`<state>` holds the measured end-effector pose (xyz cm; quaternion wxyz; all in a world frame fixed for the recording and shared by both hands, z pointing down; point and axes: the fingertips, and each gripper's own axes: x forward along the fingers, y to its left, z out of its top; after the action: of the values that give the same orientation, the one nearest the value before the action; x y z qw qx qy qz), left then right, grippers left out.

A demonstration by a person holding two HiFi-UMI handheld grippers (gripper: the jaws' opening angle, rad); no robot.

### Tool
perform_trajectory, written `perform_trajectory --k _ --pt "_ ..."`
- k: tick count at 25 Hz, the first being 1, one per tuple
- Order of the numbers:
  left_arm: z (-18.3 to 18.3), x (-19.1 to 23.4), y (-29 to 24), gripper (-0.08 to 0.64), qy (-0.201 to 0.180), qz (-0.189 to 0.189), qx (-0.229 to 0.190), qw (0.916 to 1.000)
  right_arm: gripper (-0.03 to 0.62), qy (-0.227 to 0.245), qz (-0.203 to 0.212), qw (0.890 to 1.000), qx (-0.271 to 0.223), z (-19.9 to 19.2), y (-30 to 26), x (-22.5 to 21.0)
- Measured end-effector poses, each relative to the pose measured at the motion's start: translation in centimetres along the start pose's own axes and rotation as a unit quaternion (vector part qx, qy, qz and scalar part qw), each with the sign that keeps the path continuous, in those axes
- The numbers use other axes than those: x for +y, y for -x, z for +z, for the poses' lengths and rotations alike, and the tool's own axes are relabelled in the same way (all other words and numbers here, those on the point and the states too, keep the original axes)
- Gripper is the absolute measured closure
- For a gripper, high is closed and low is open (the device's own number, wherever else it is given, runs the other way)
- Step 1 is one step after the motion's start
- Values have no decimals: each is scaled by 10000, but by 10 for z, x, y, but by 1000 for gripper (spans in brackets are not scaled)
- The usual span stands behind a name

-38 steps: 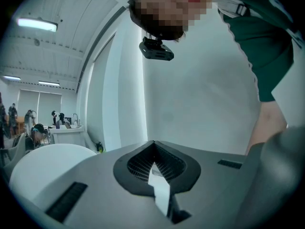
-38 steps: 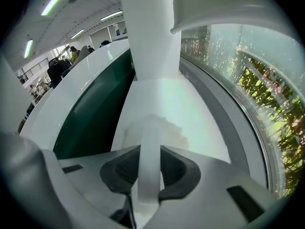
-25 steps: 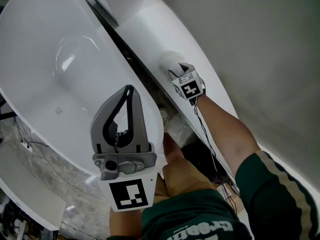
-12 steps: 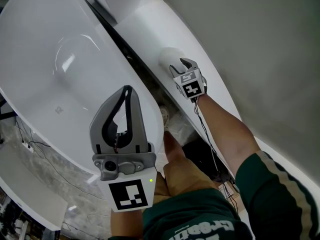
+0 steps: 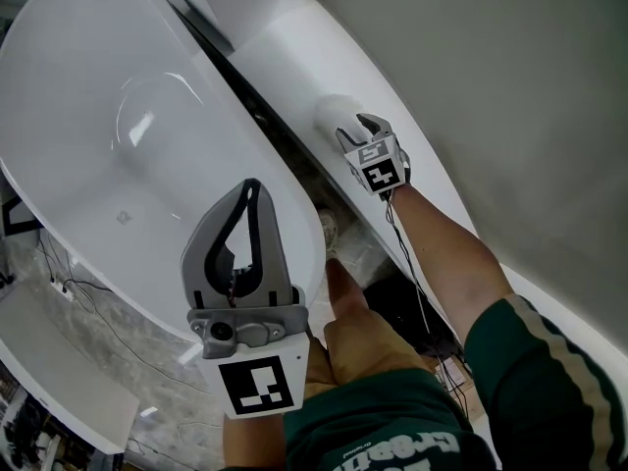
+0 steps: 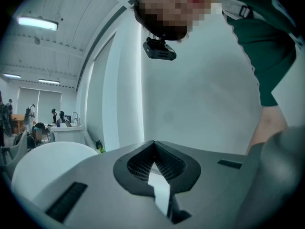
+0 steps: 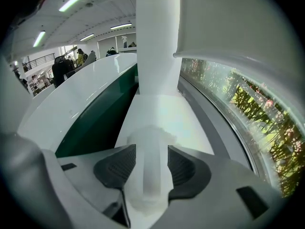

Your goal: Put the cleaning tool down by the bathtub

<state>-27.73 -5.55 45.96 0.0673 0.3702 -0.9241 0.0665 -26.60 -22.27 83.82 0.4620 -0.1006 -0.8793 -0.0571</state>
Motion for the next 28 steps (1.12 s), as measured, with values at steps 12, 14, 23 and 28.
perform_trajectory --k 12,14,23,28 --pt "32 -13 10 554 -12 -359 -165 9992 379 37 24 9998 -211 29 29 5" --pt "40 -13 12 554 61 -439 -216 9988 379 54 36 9996 -284 38 36 7" --pt "74 -28 32 554 -4 -711 -193 9973 380 -9 47 9978 -666 70 89 11" --pt "97 -32 46 554 -53 -757 -226 9969 380 15 -13 9953 -966 93 128 13"
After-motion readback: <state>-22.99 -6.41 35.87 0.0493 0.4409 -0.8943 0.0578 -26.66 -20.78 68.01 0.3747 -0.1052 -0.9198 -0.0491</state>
